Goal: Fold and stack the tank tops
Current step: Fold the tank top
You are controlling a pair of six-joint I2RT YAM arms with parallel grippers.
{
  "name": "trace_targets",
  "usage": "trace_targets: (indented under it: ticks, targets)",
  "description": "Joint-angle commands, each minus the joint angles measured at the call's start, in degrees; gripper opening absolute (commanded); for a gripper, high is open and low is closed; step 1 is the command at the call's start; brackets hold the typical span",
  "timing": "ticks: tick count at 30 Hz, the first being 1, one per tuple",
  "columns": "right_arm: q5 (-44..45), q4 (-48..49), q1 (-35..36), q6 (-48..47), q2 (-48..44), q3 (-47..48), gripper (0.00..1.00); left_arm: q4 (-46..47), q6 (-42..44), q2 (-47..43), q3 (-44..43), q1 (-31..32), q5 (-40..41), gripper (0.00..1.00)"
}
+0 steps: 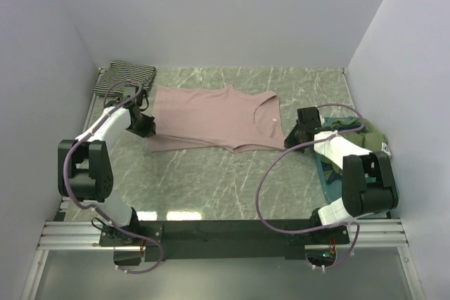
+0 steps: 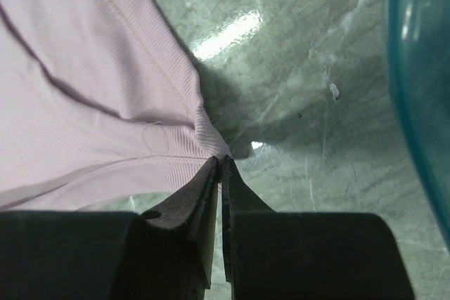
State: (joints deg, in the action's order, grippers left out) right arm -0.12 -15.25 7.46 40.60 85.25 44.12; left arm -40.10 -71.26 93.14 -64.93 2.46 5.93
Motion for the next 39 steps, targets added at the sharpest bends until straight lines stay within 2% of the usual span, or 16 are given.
trace_targets:
  ticks: [1, 3, 9, 12, 15, 19, 22, 23, 26, 27, 33, 39]
  targets:
    - [1.17, 0.31, -0.34, -0.61, -3.86, -1.14, 0.09, -2.89, 4.46, -3.75, 1.45, -0.17, 3.21, 0.17]
    - [1.44, -0.05, -0.35, -0.78, -4.39, -1.40, 0.09, -1.84, 4.38, -5.24, 4.62, 0.09, 2.07, 0.18]
    - [1.61, -0.92, -0.35, -1.48, -5.71, -1.84, 0.09, 3.43, 1.22, -12.62, 21.30, 2.55, -0.92, 0.17]
    - [1.96, -1.28, 0.35, -2.63, -7.55, -2.46, 0.15, 5.46, 0.78, -14.39, 23.53, 2.55, -1.72, 0.18]
    - [3.54, -2.59, 3.33, -4.12, -9.75, -2.20, 0.27, 6.96, 2.87, -15.10, 20.48, 2.46, -1.54, 0.27]
    - [7.85, -5.84, 7.03, -5.79, -11.69, 0.25, 0.36, 7.14, 7.09, -13.43, 13.45, 2.38, 2.67, 0.34]
    - [9.00, -7.34, 12.56, -6.93, -11.51, 2.98, 0.36, 6.88, 10.43, -9.85, 7.83, 2.20, 5.22, 0.42]
    - [8.65, -7.26, 16.14, -7.37, -10.64, 3.69, 0.36, 5.83, 11.23, -8.52, 6.32, 2.11, 5.92, 0.49]
    - [9.17, -6.64, 21.52, -7.72, -6.70, 7.20, 0.36, 5.56, 14.13, -3.16, 1.92, 2.02, 6.63, 0.57]
    - [9.17, -5.68, 24.67, -7.99, -5.29, 8.78, 0.36, 5.90, 15.70, -1.06, 0.52, 2.02, 6.98, 0.57]
    - [6.62, -2.08, 31.29, -10.10, 5.26, 14.23, 0.35, 7.93, 22.83, 5.64, -4.06, 2.11, 6.37, 0.57]
    - [8.56, -1.45, 35.60, -10.19, 11.16, 18.54, 0.35, 8.64, 27.75, 6.61, -6.25, 2.11, 7.51, 0.58]
